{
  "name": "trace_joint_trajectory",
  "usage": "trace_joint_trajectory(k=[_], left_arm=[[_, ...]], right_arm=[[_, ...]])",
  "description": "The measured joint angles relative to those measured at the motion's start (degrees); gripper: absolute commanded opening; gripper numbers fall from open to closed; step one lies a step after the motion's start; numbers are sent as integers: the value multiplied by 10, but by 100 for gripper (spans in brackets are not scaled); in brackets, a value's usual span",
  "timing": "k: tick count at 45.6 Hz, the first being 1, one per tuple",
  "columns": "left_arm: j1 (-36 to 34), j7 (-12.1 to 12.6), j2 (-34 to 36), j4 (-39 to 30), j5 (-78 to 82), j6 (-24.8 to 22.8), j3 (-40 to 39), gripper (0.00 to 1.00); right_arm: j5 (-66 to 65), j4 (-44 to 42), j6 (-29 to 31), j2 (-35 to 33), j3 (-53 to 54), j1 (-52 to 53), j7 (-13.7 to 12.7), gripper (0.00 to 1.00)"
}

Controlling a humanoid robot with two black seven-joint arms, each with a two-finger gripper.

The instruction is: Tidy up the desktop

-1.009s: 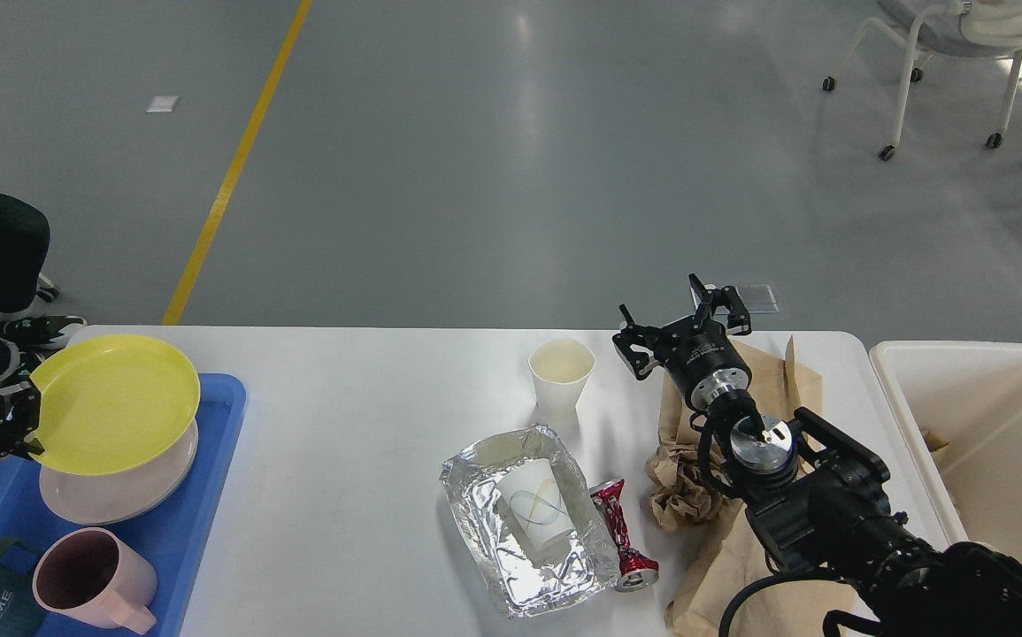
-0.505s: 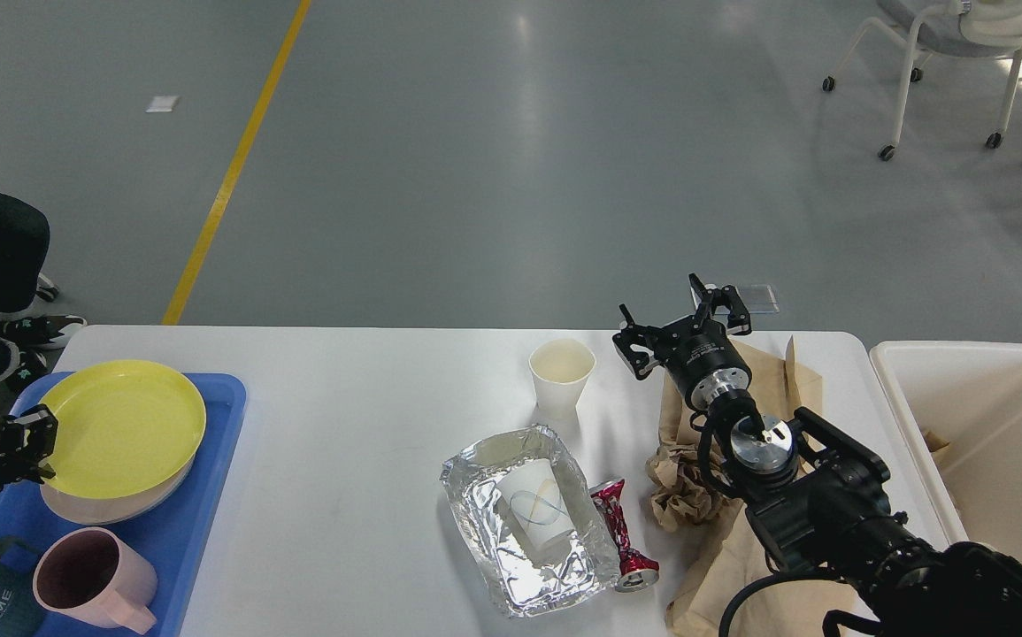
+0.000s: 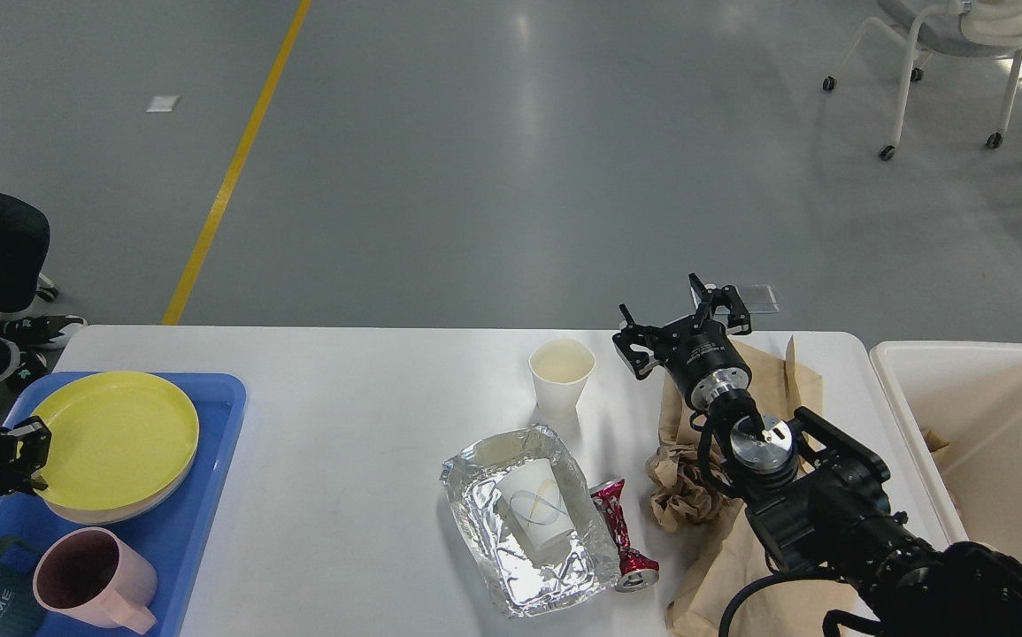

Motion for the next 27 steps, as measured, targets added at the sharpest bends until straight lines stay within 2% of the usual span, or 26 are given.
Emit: trace_joint_trajectory(k=[6,17,21,27], left_arm=[[7,0,-1,6,0,2,-9,0],[15,0,-8,8,1,45,-13,3],[18,0,-11,8,1,49,-13,6],[21,1,-15,8,1,54,-14,17]], right_arm=[[0,0,0,0,0,0,0,100],[0,0,0,0,0,0,0,100],[0,0,0,0,0,0,0,100],[0,0,0,0,0,0,0,100]])
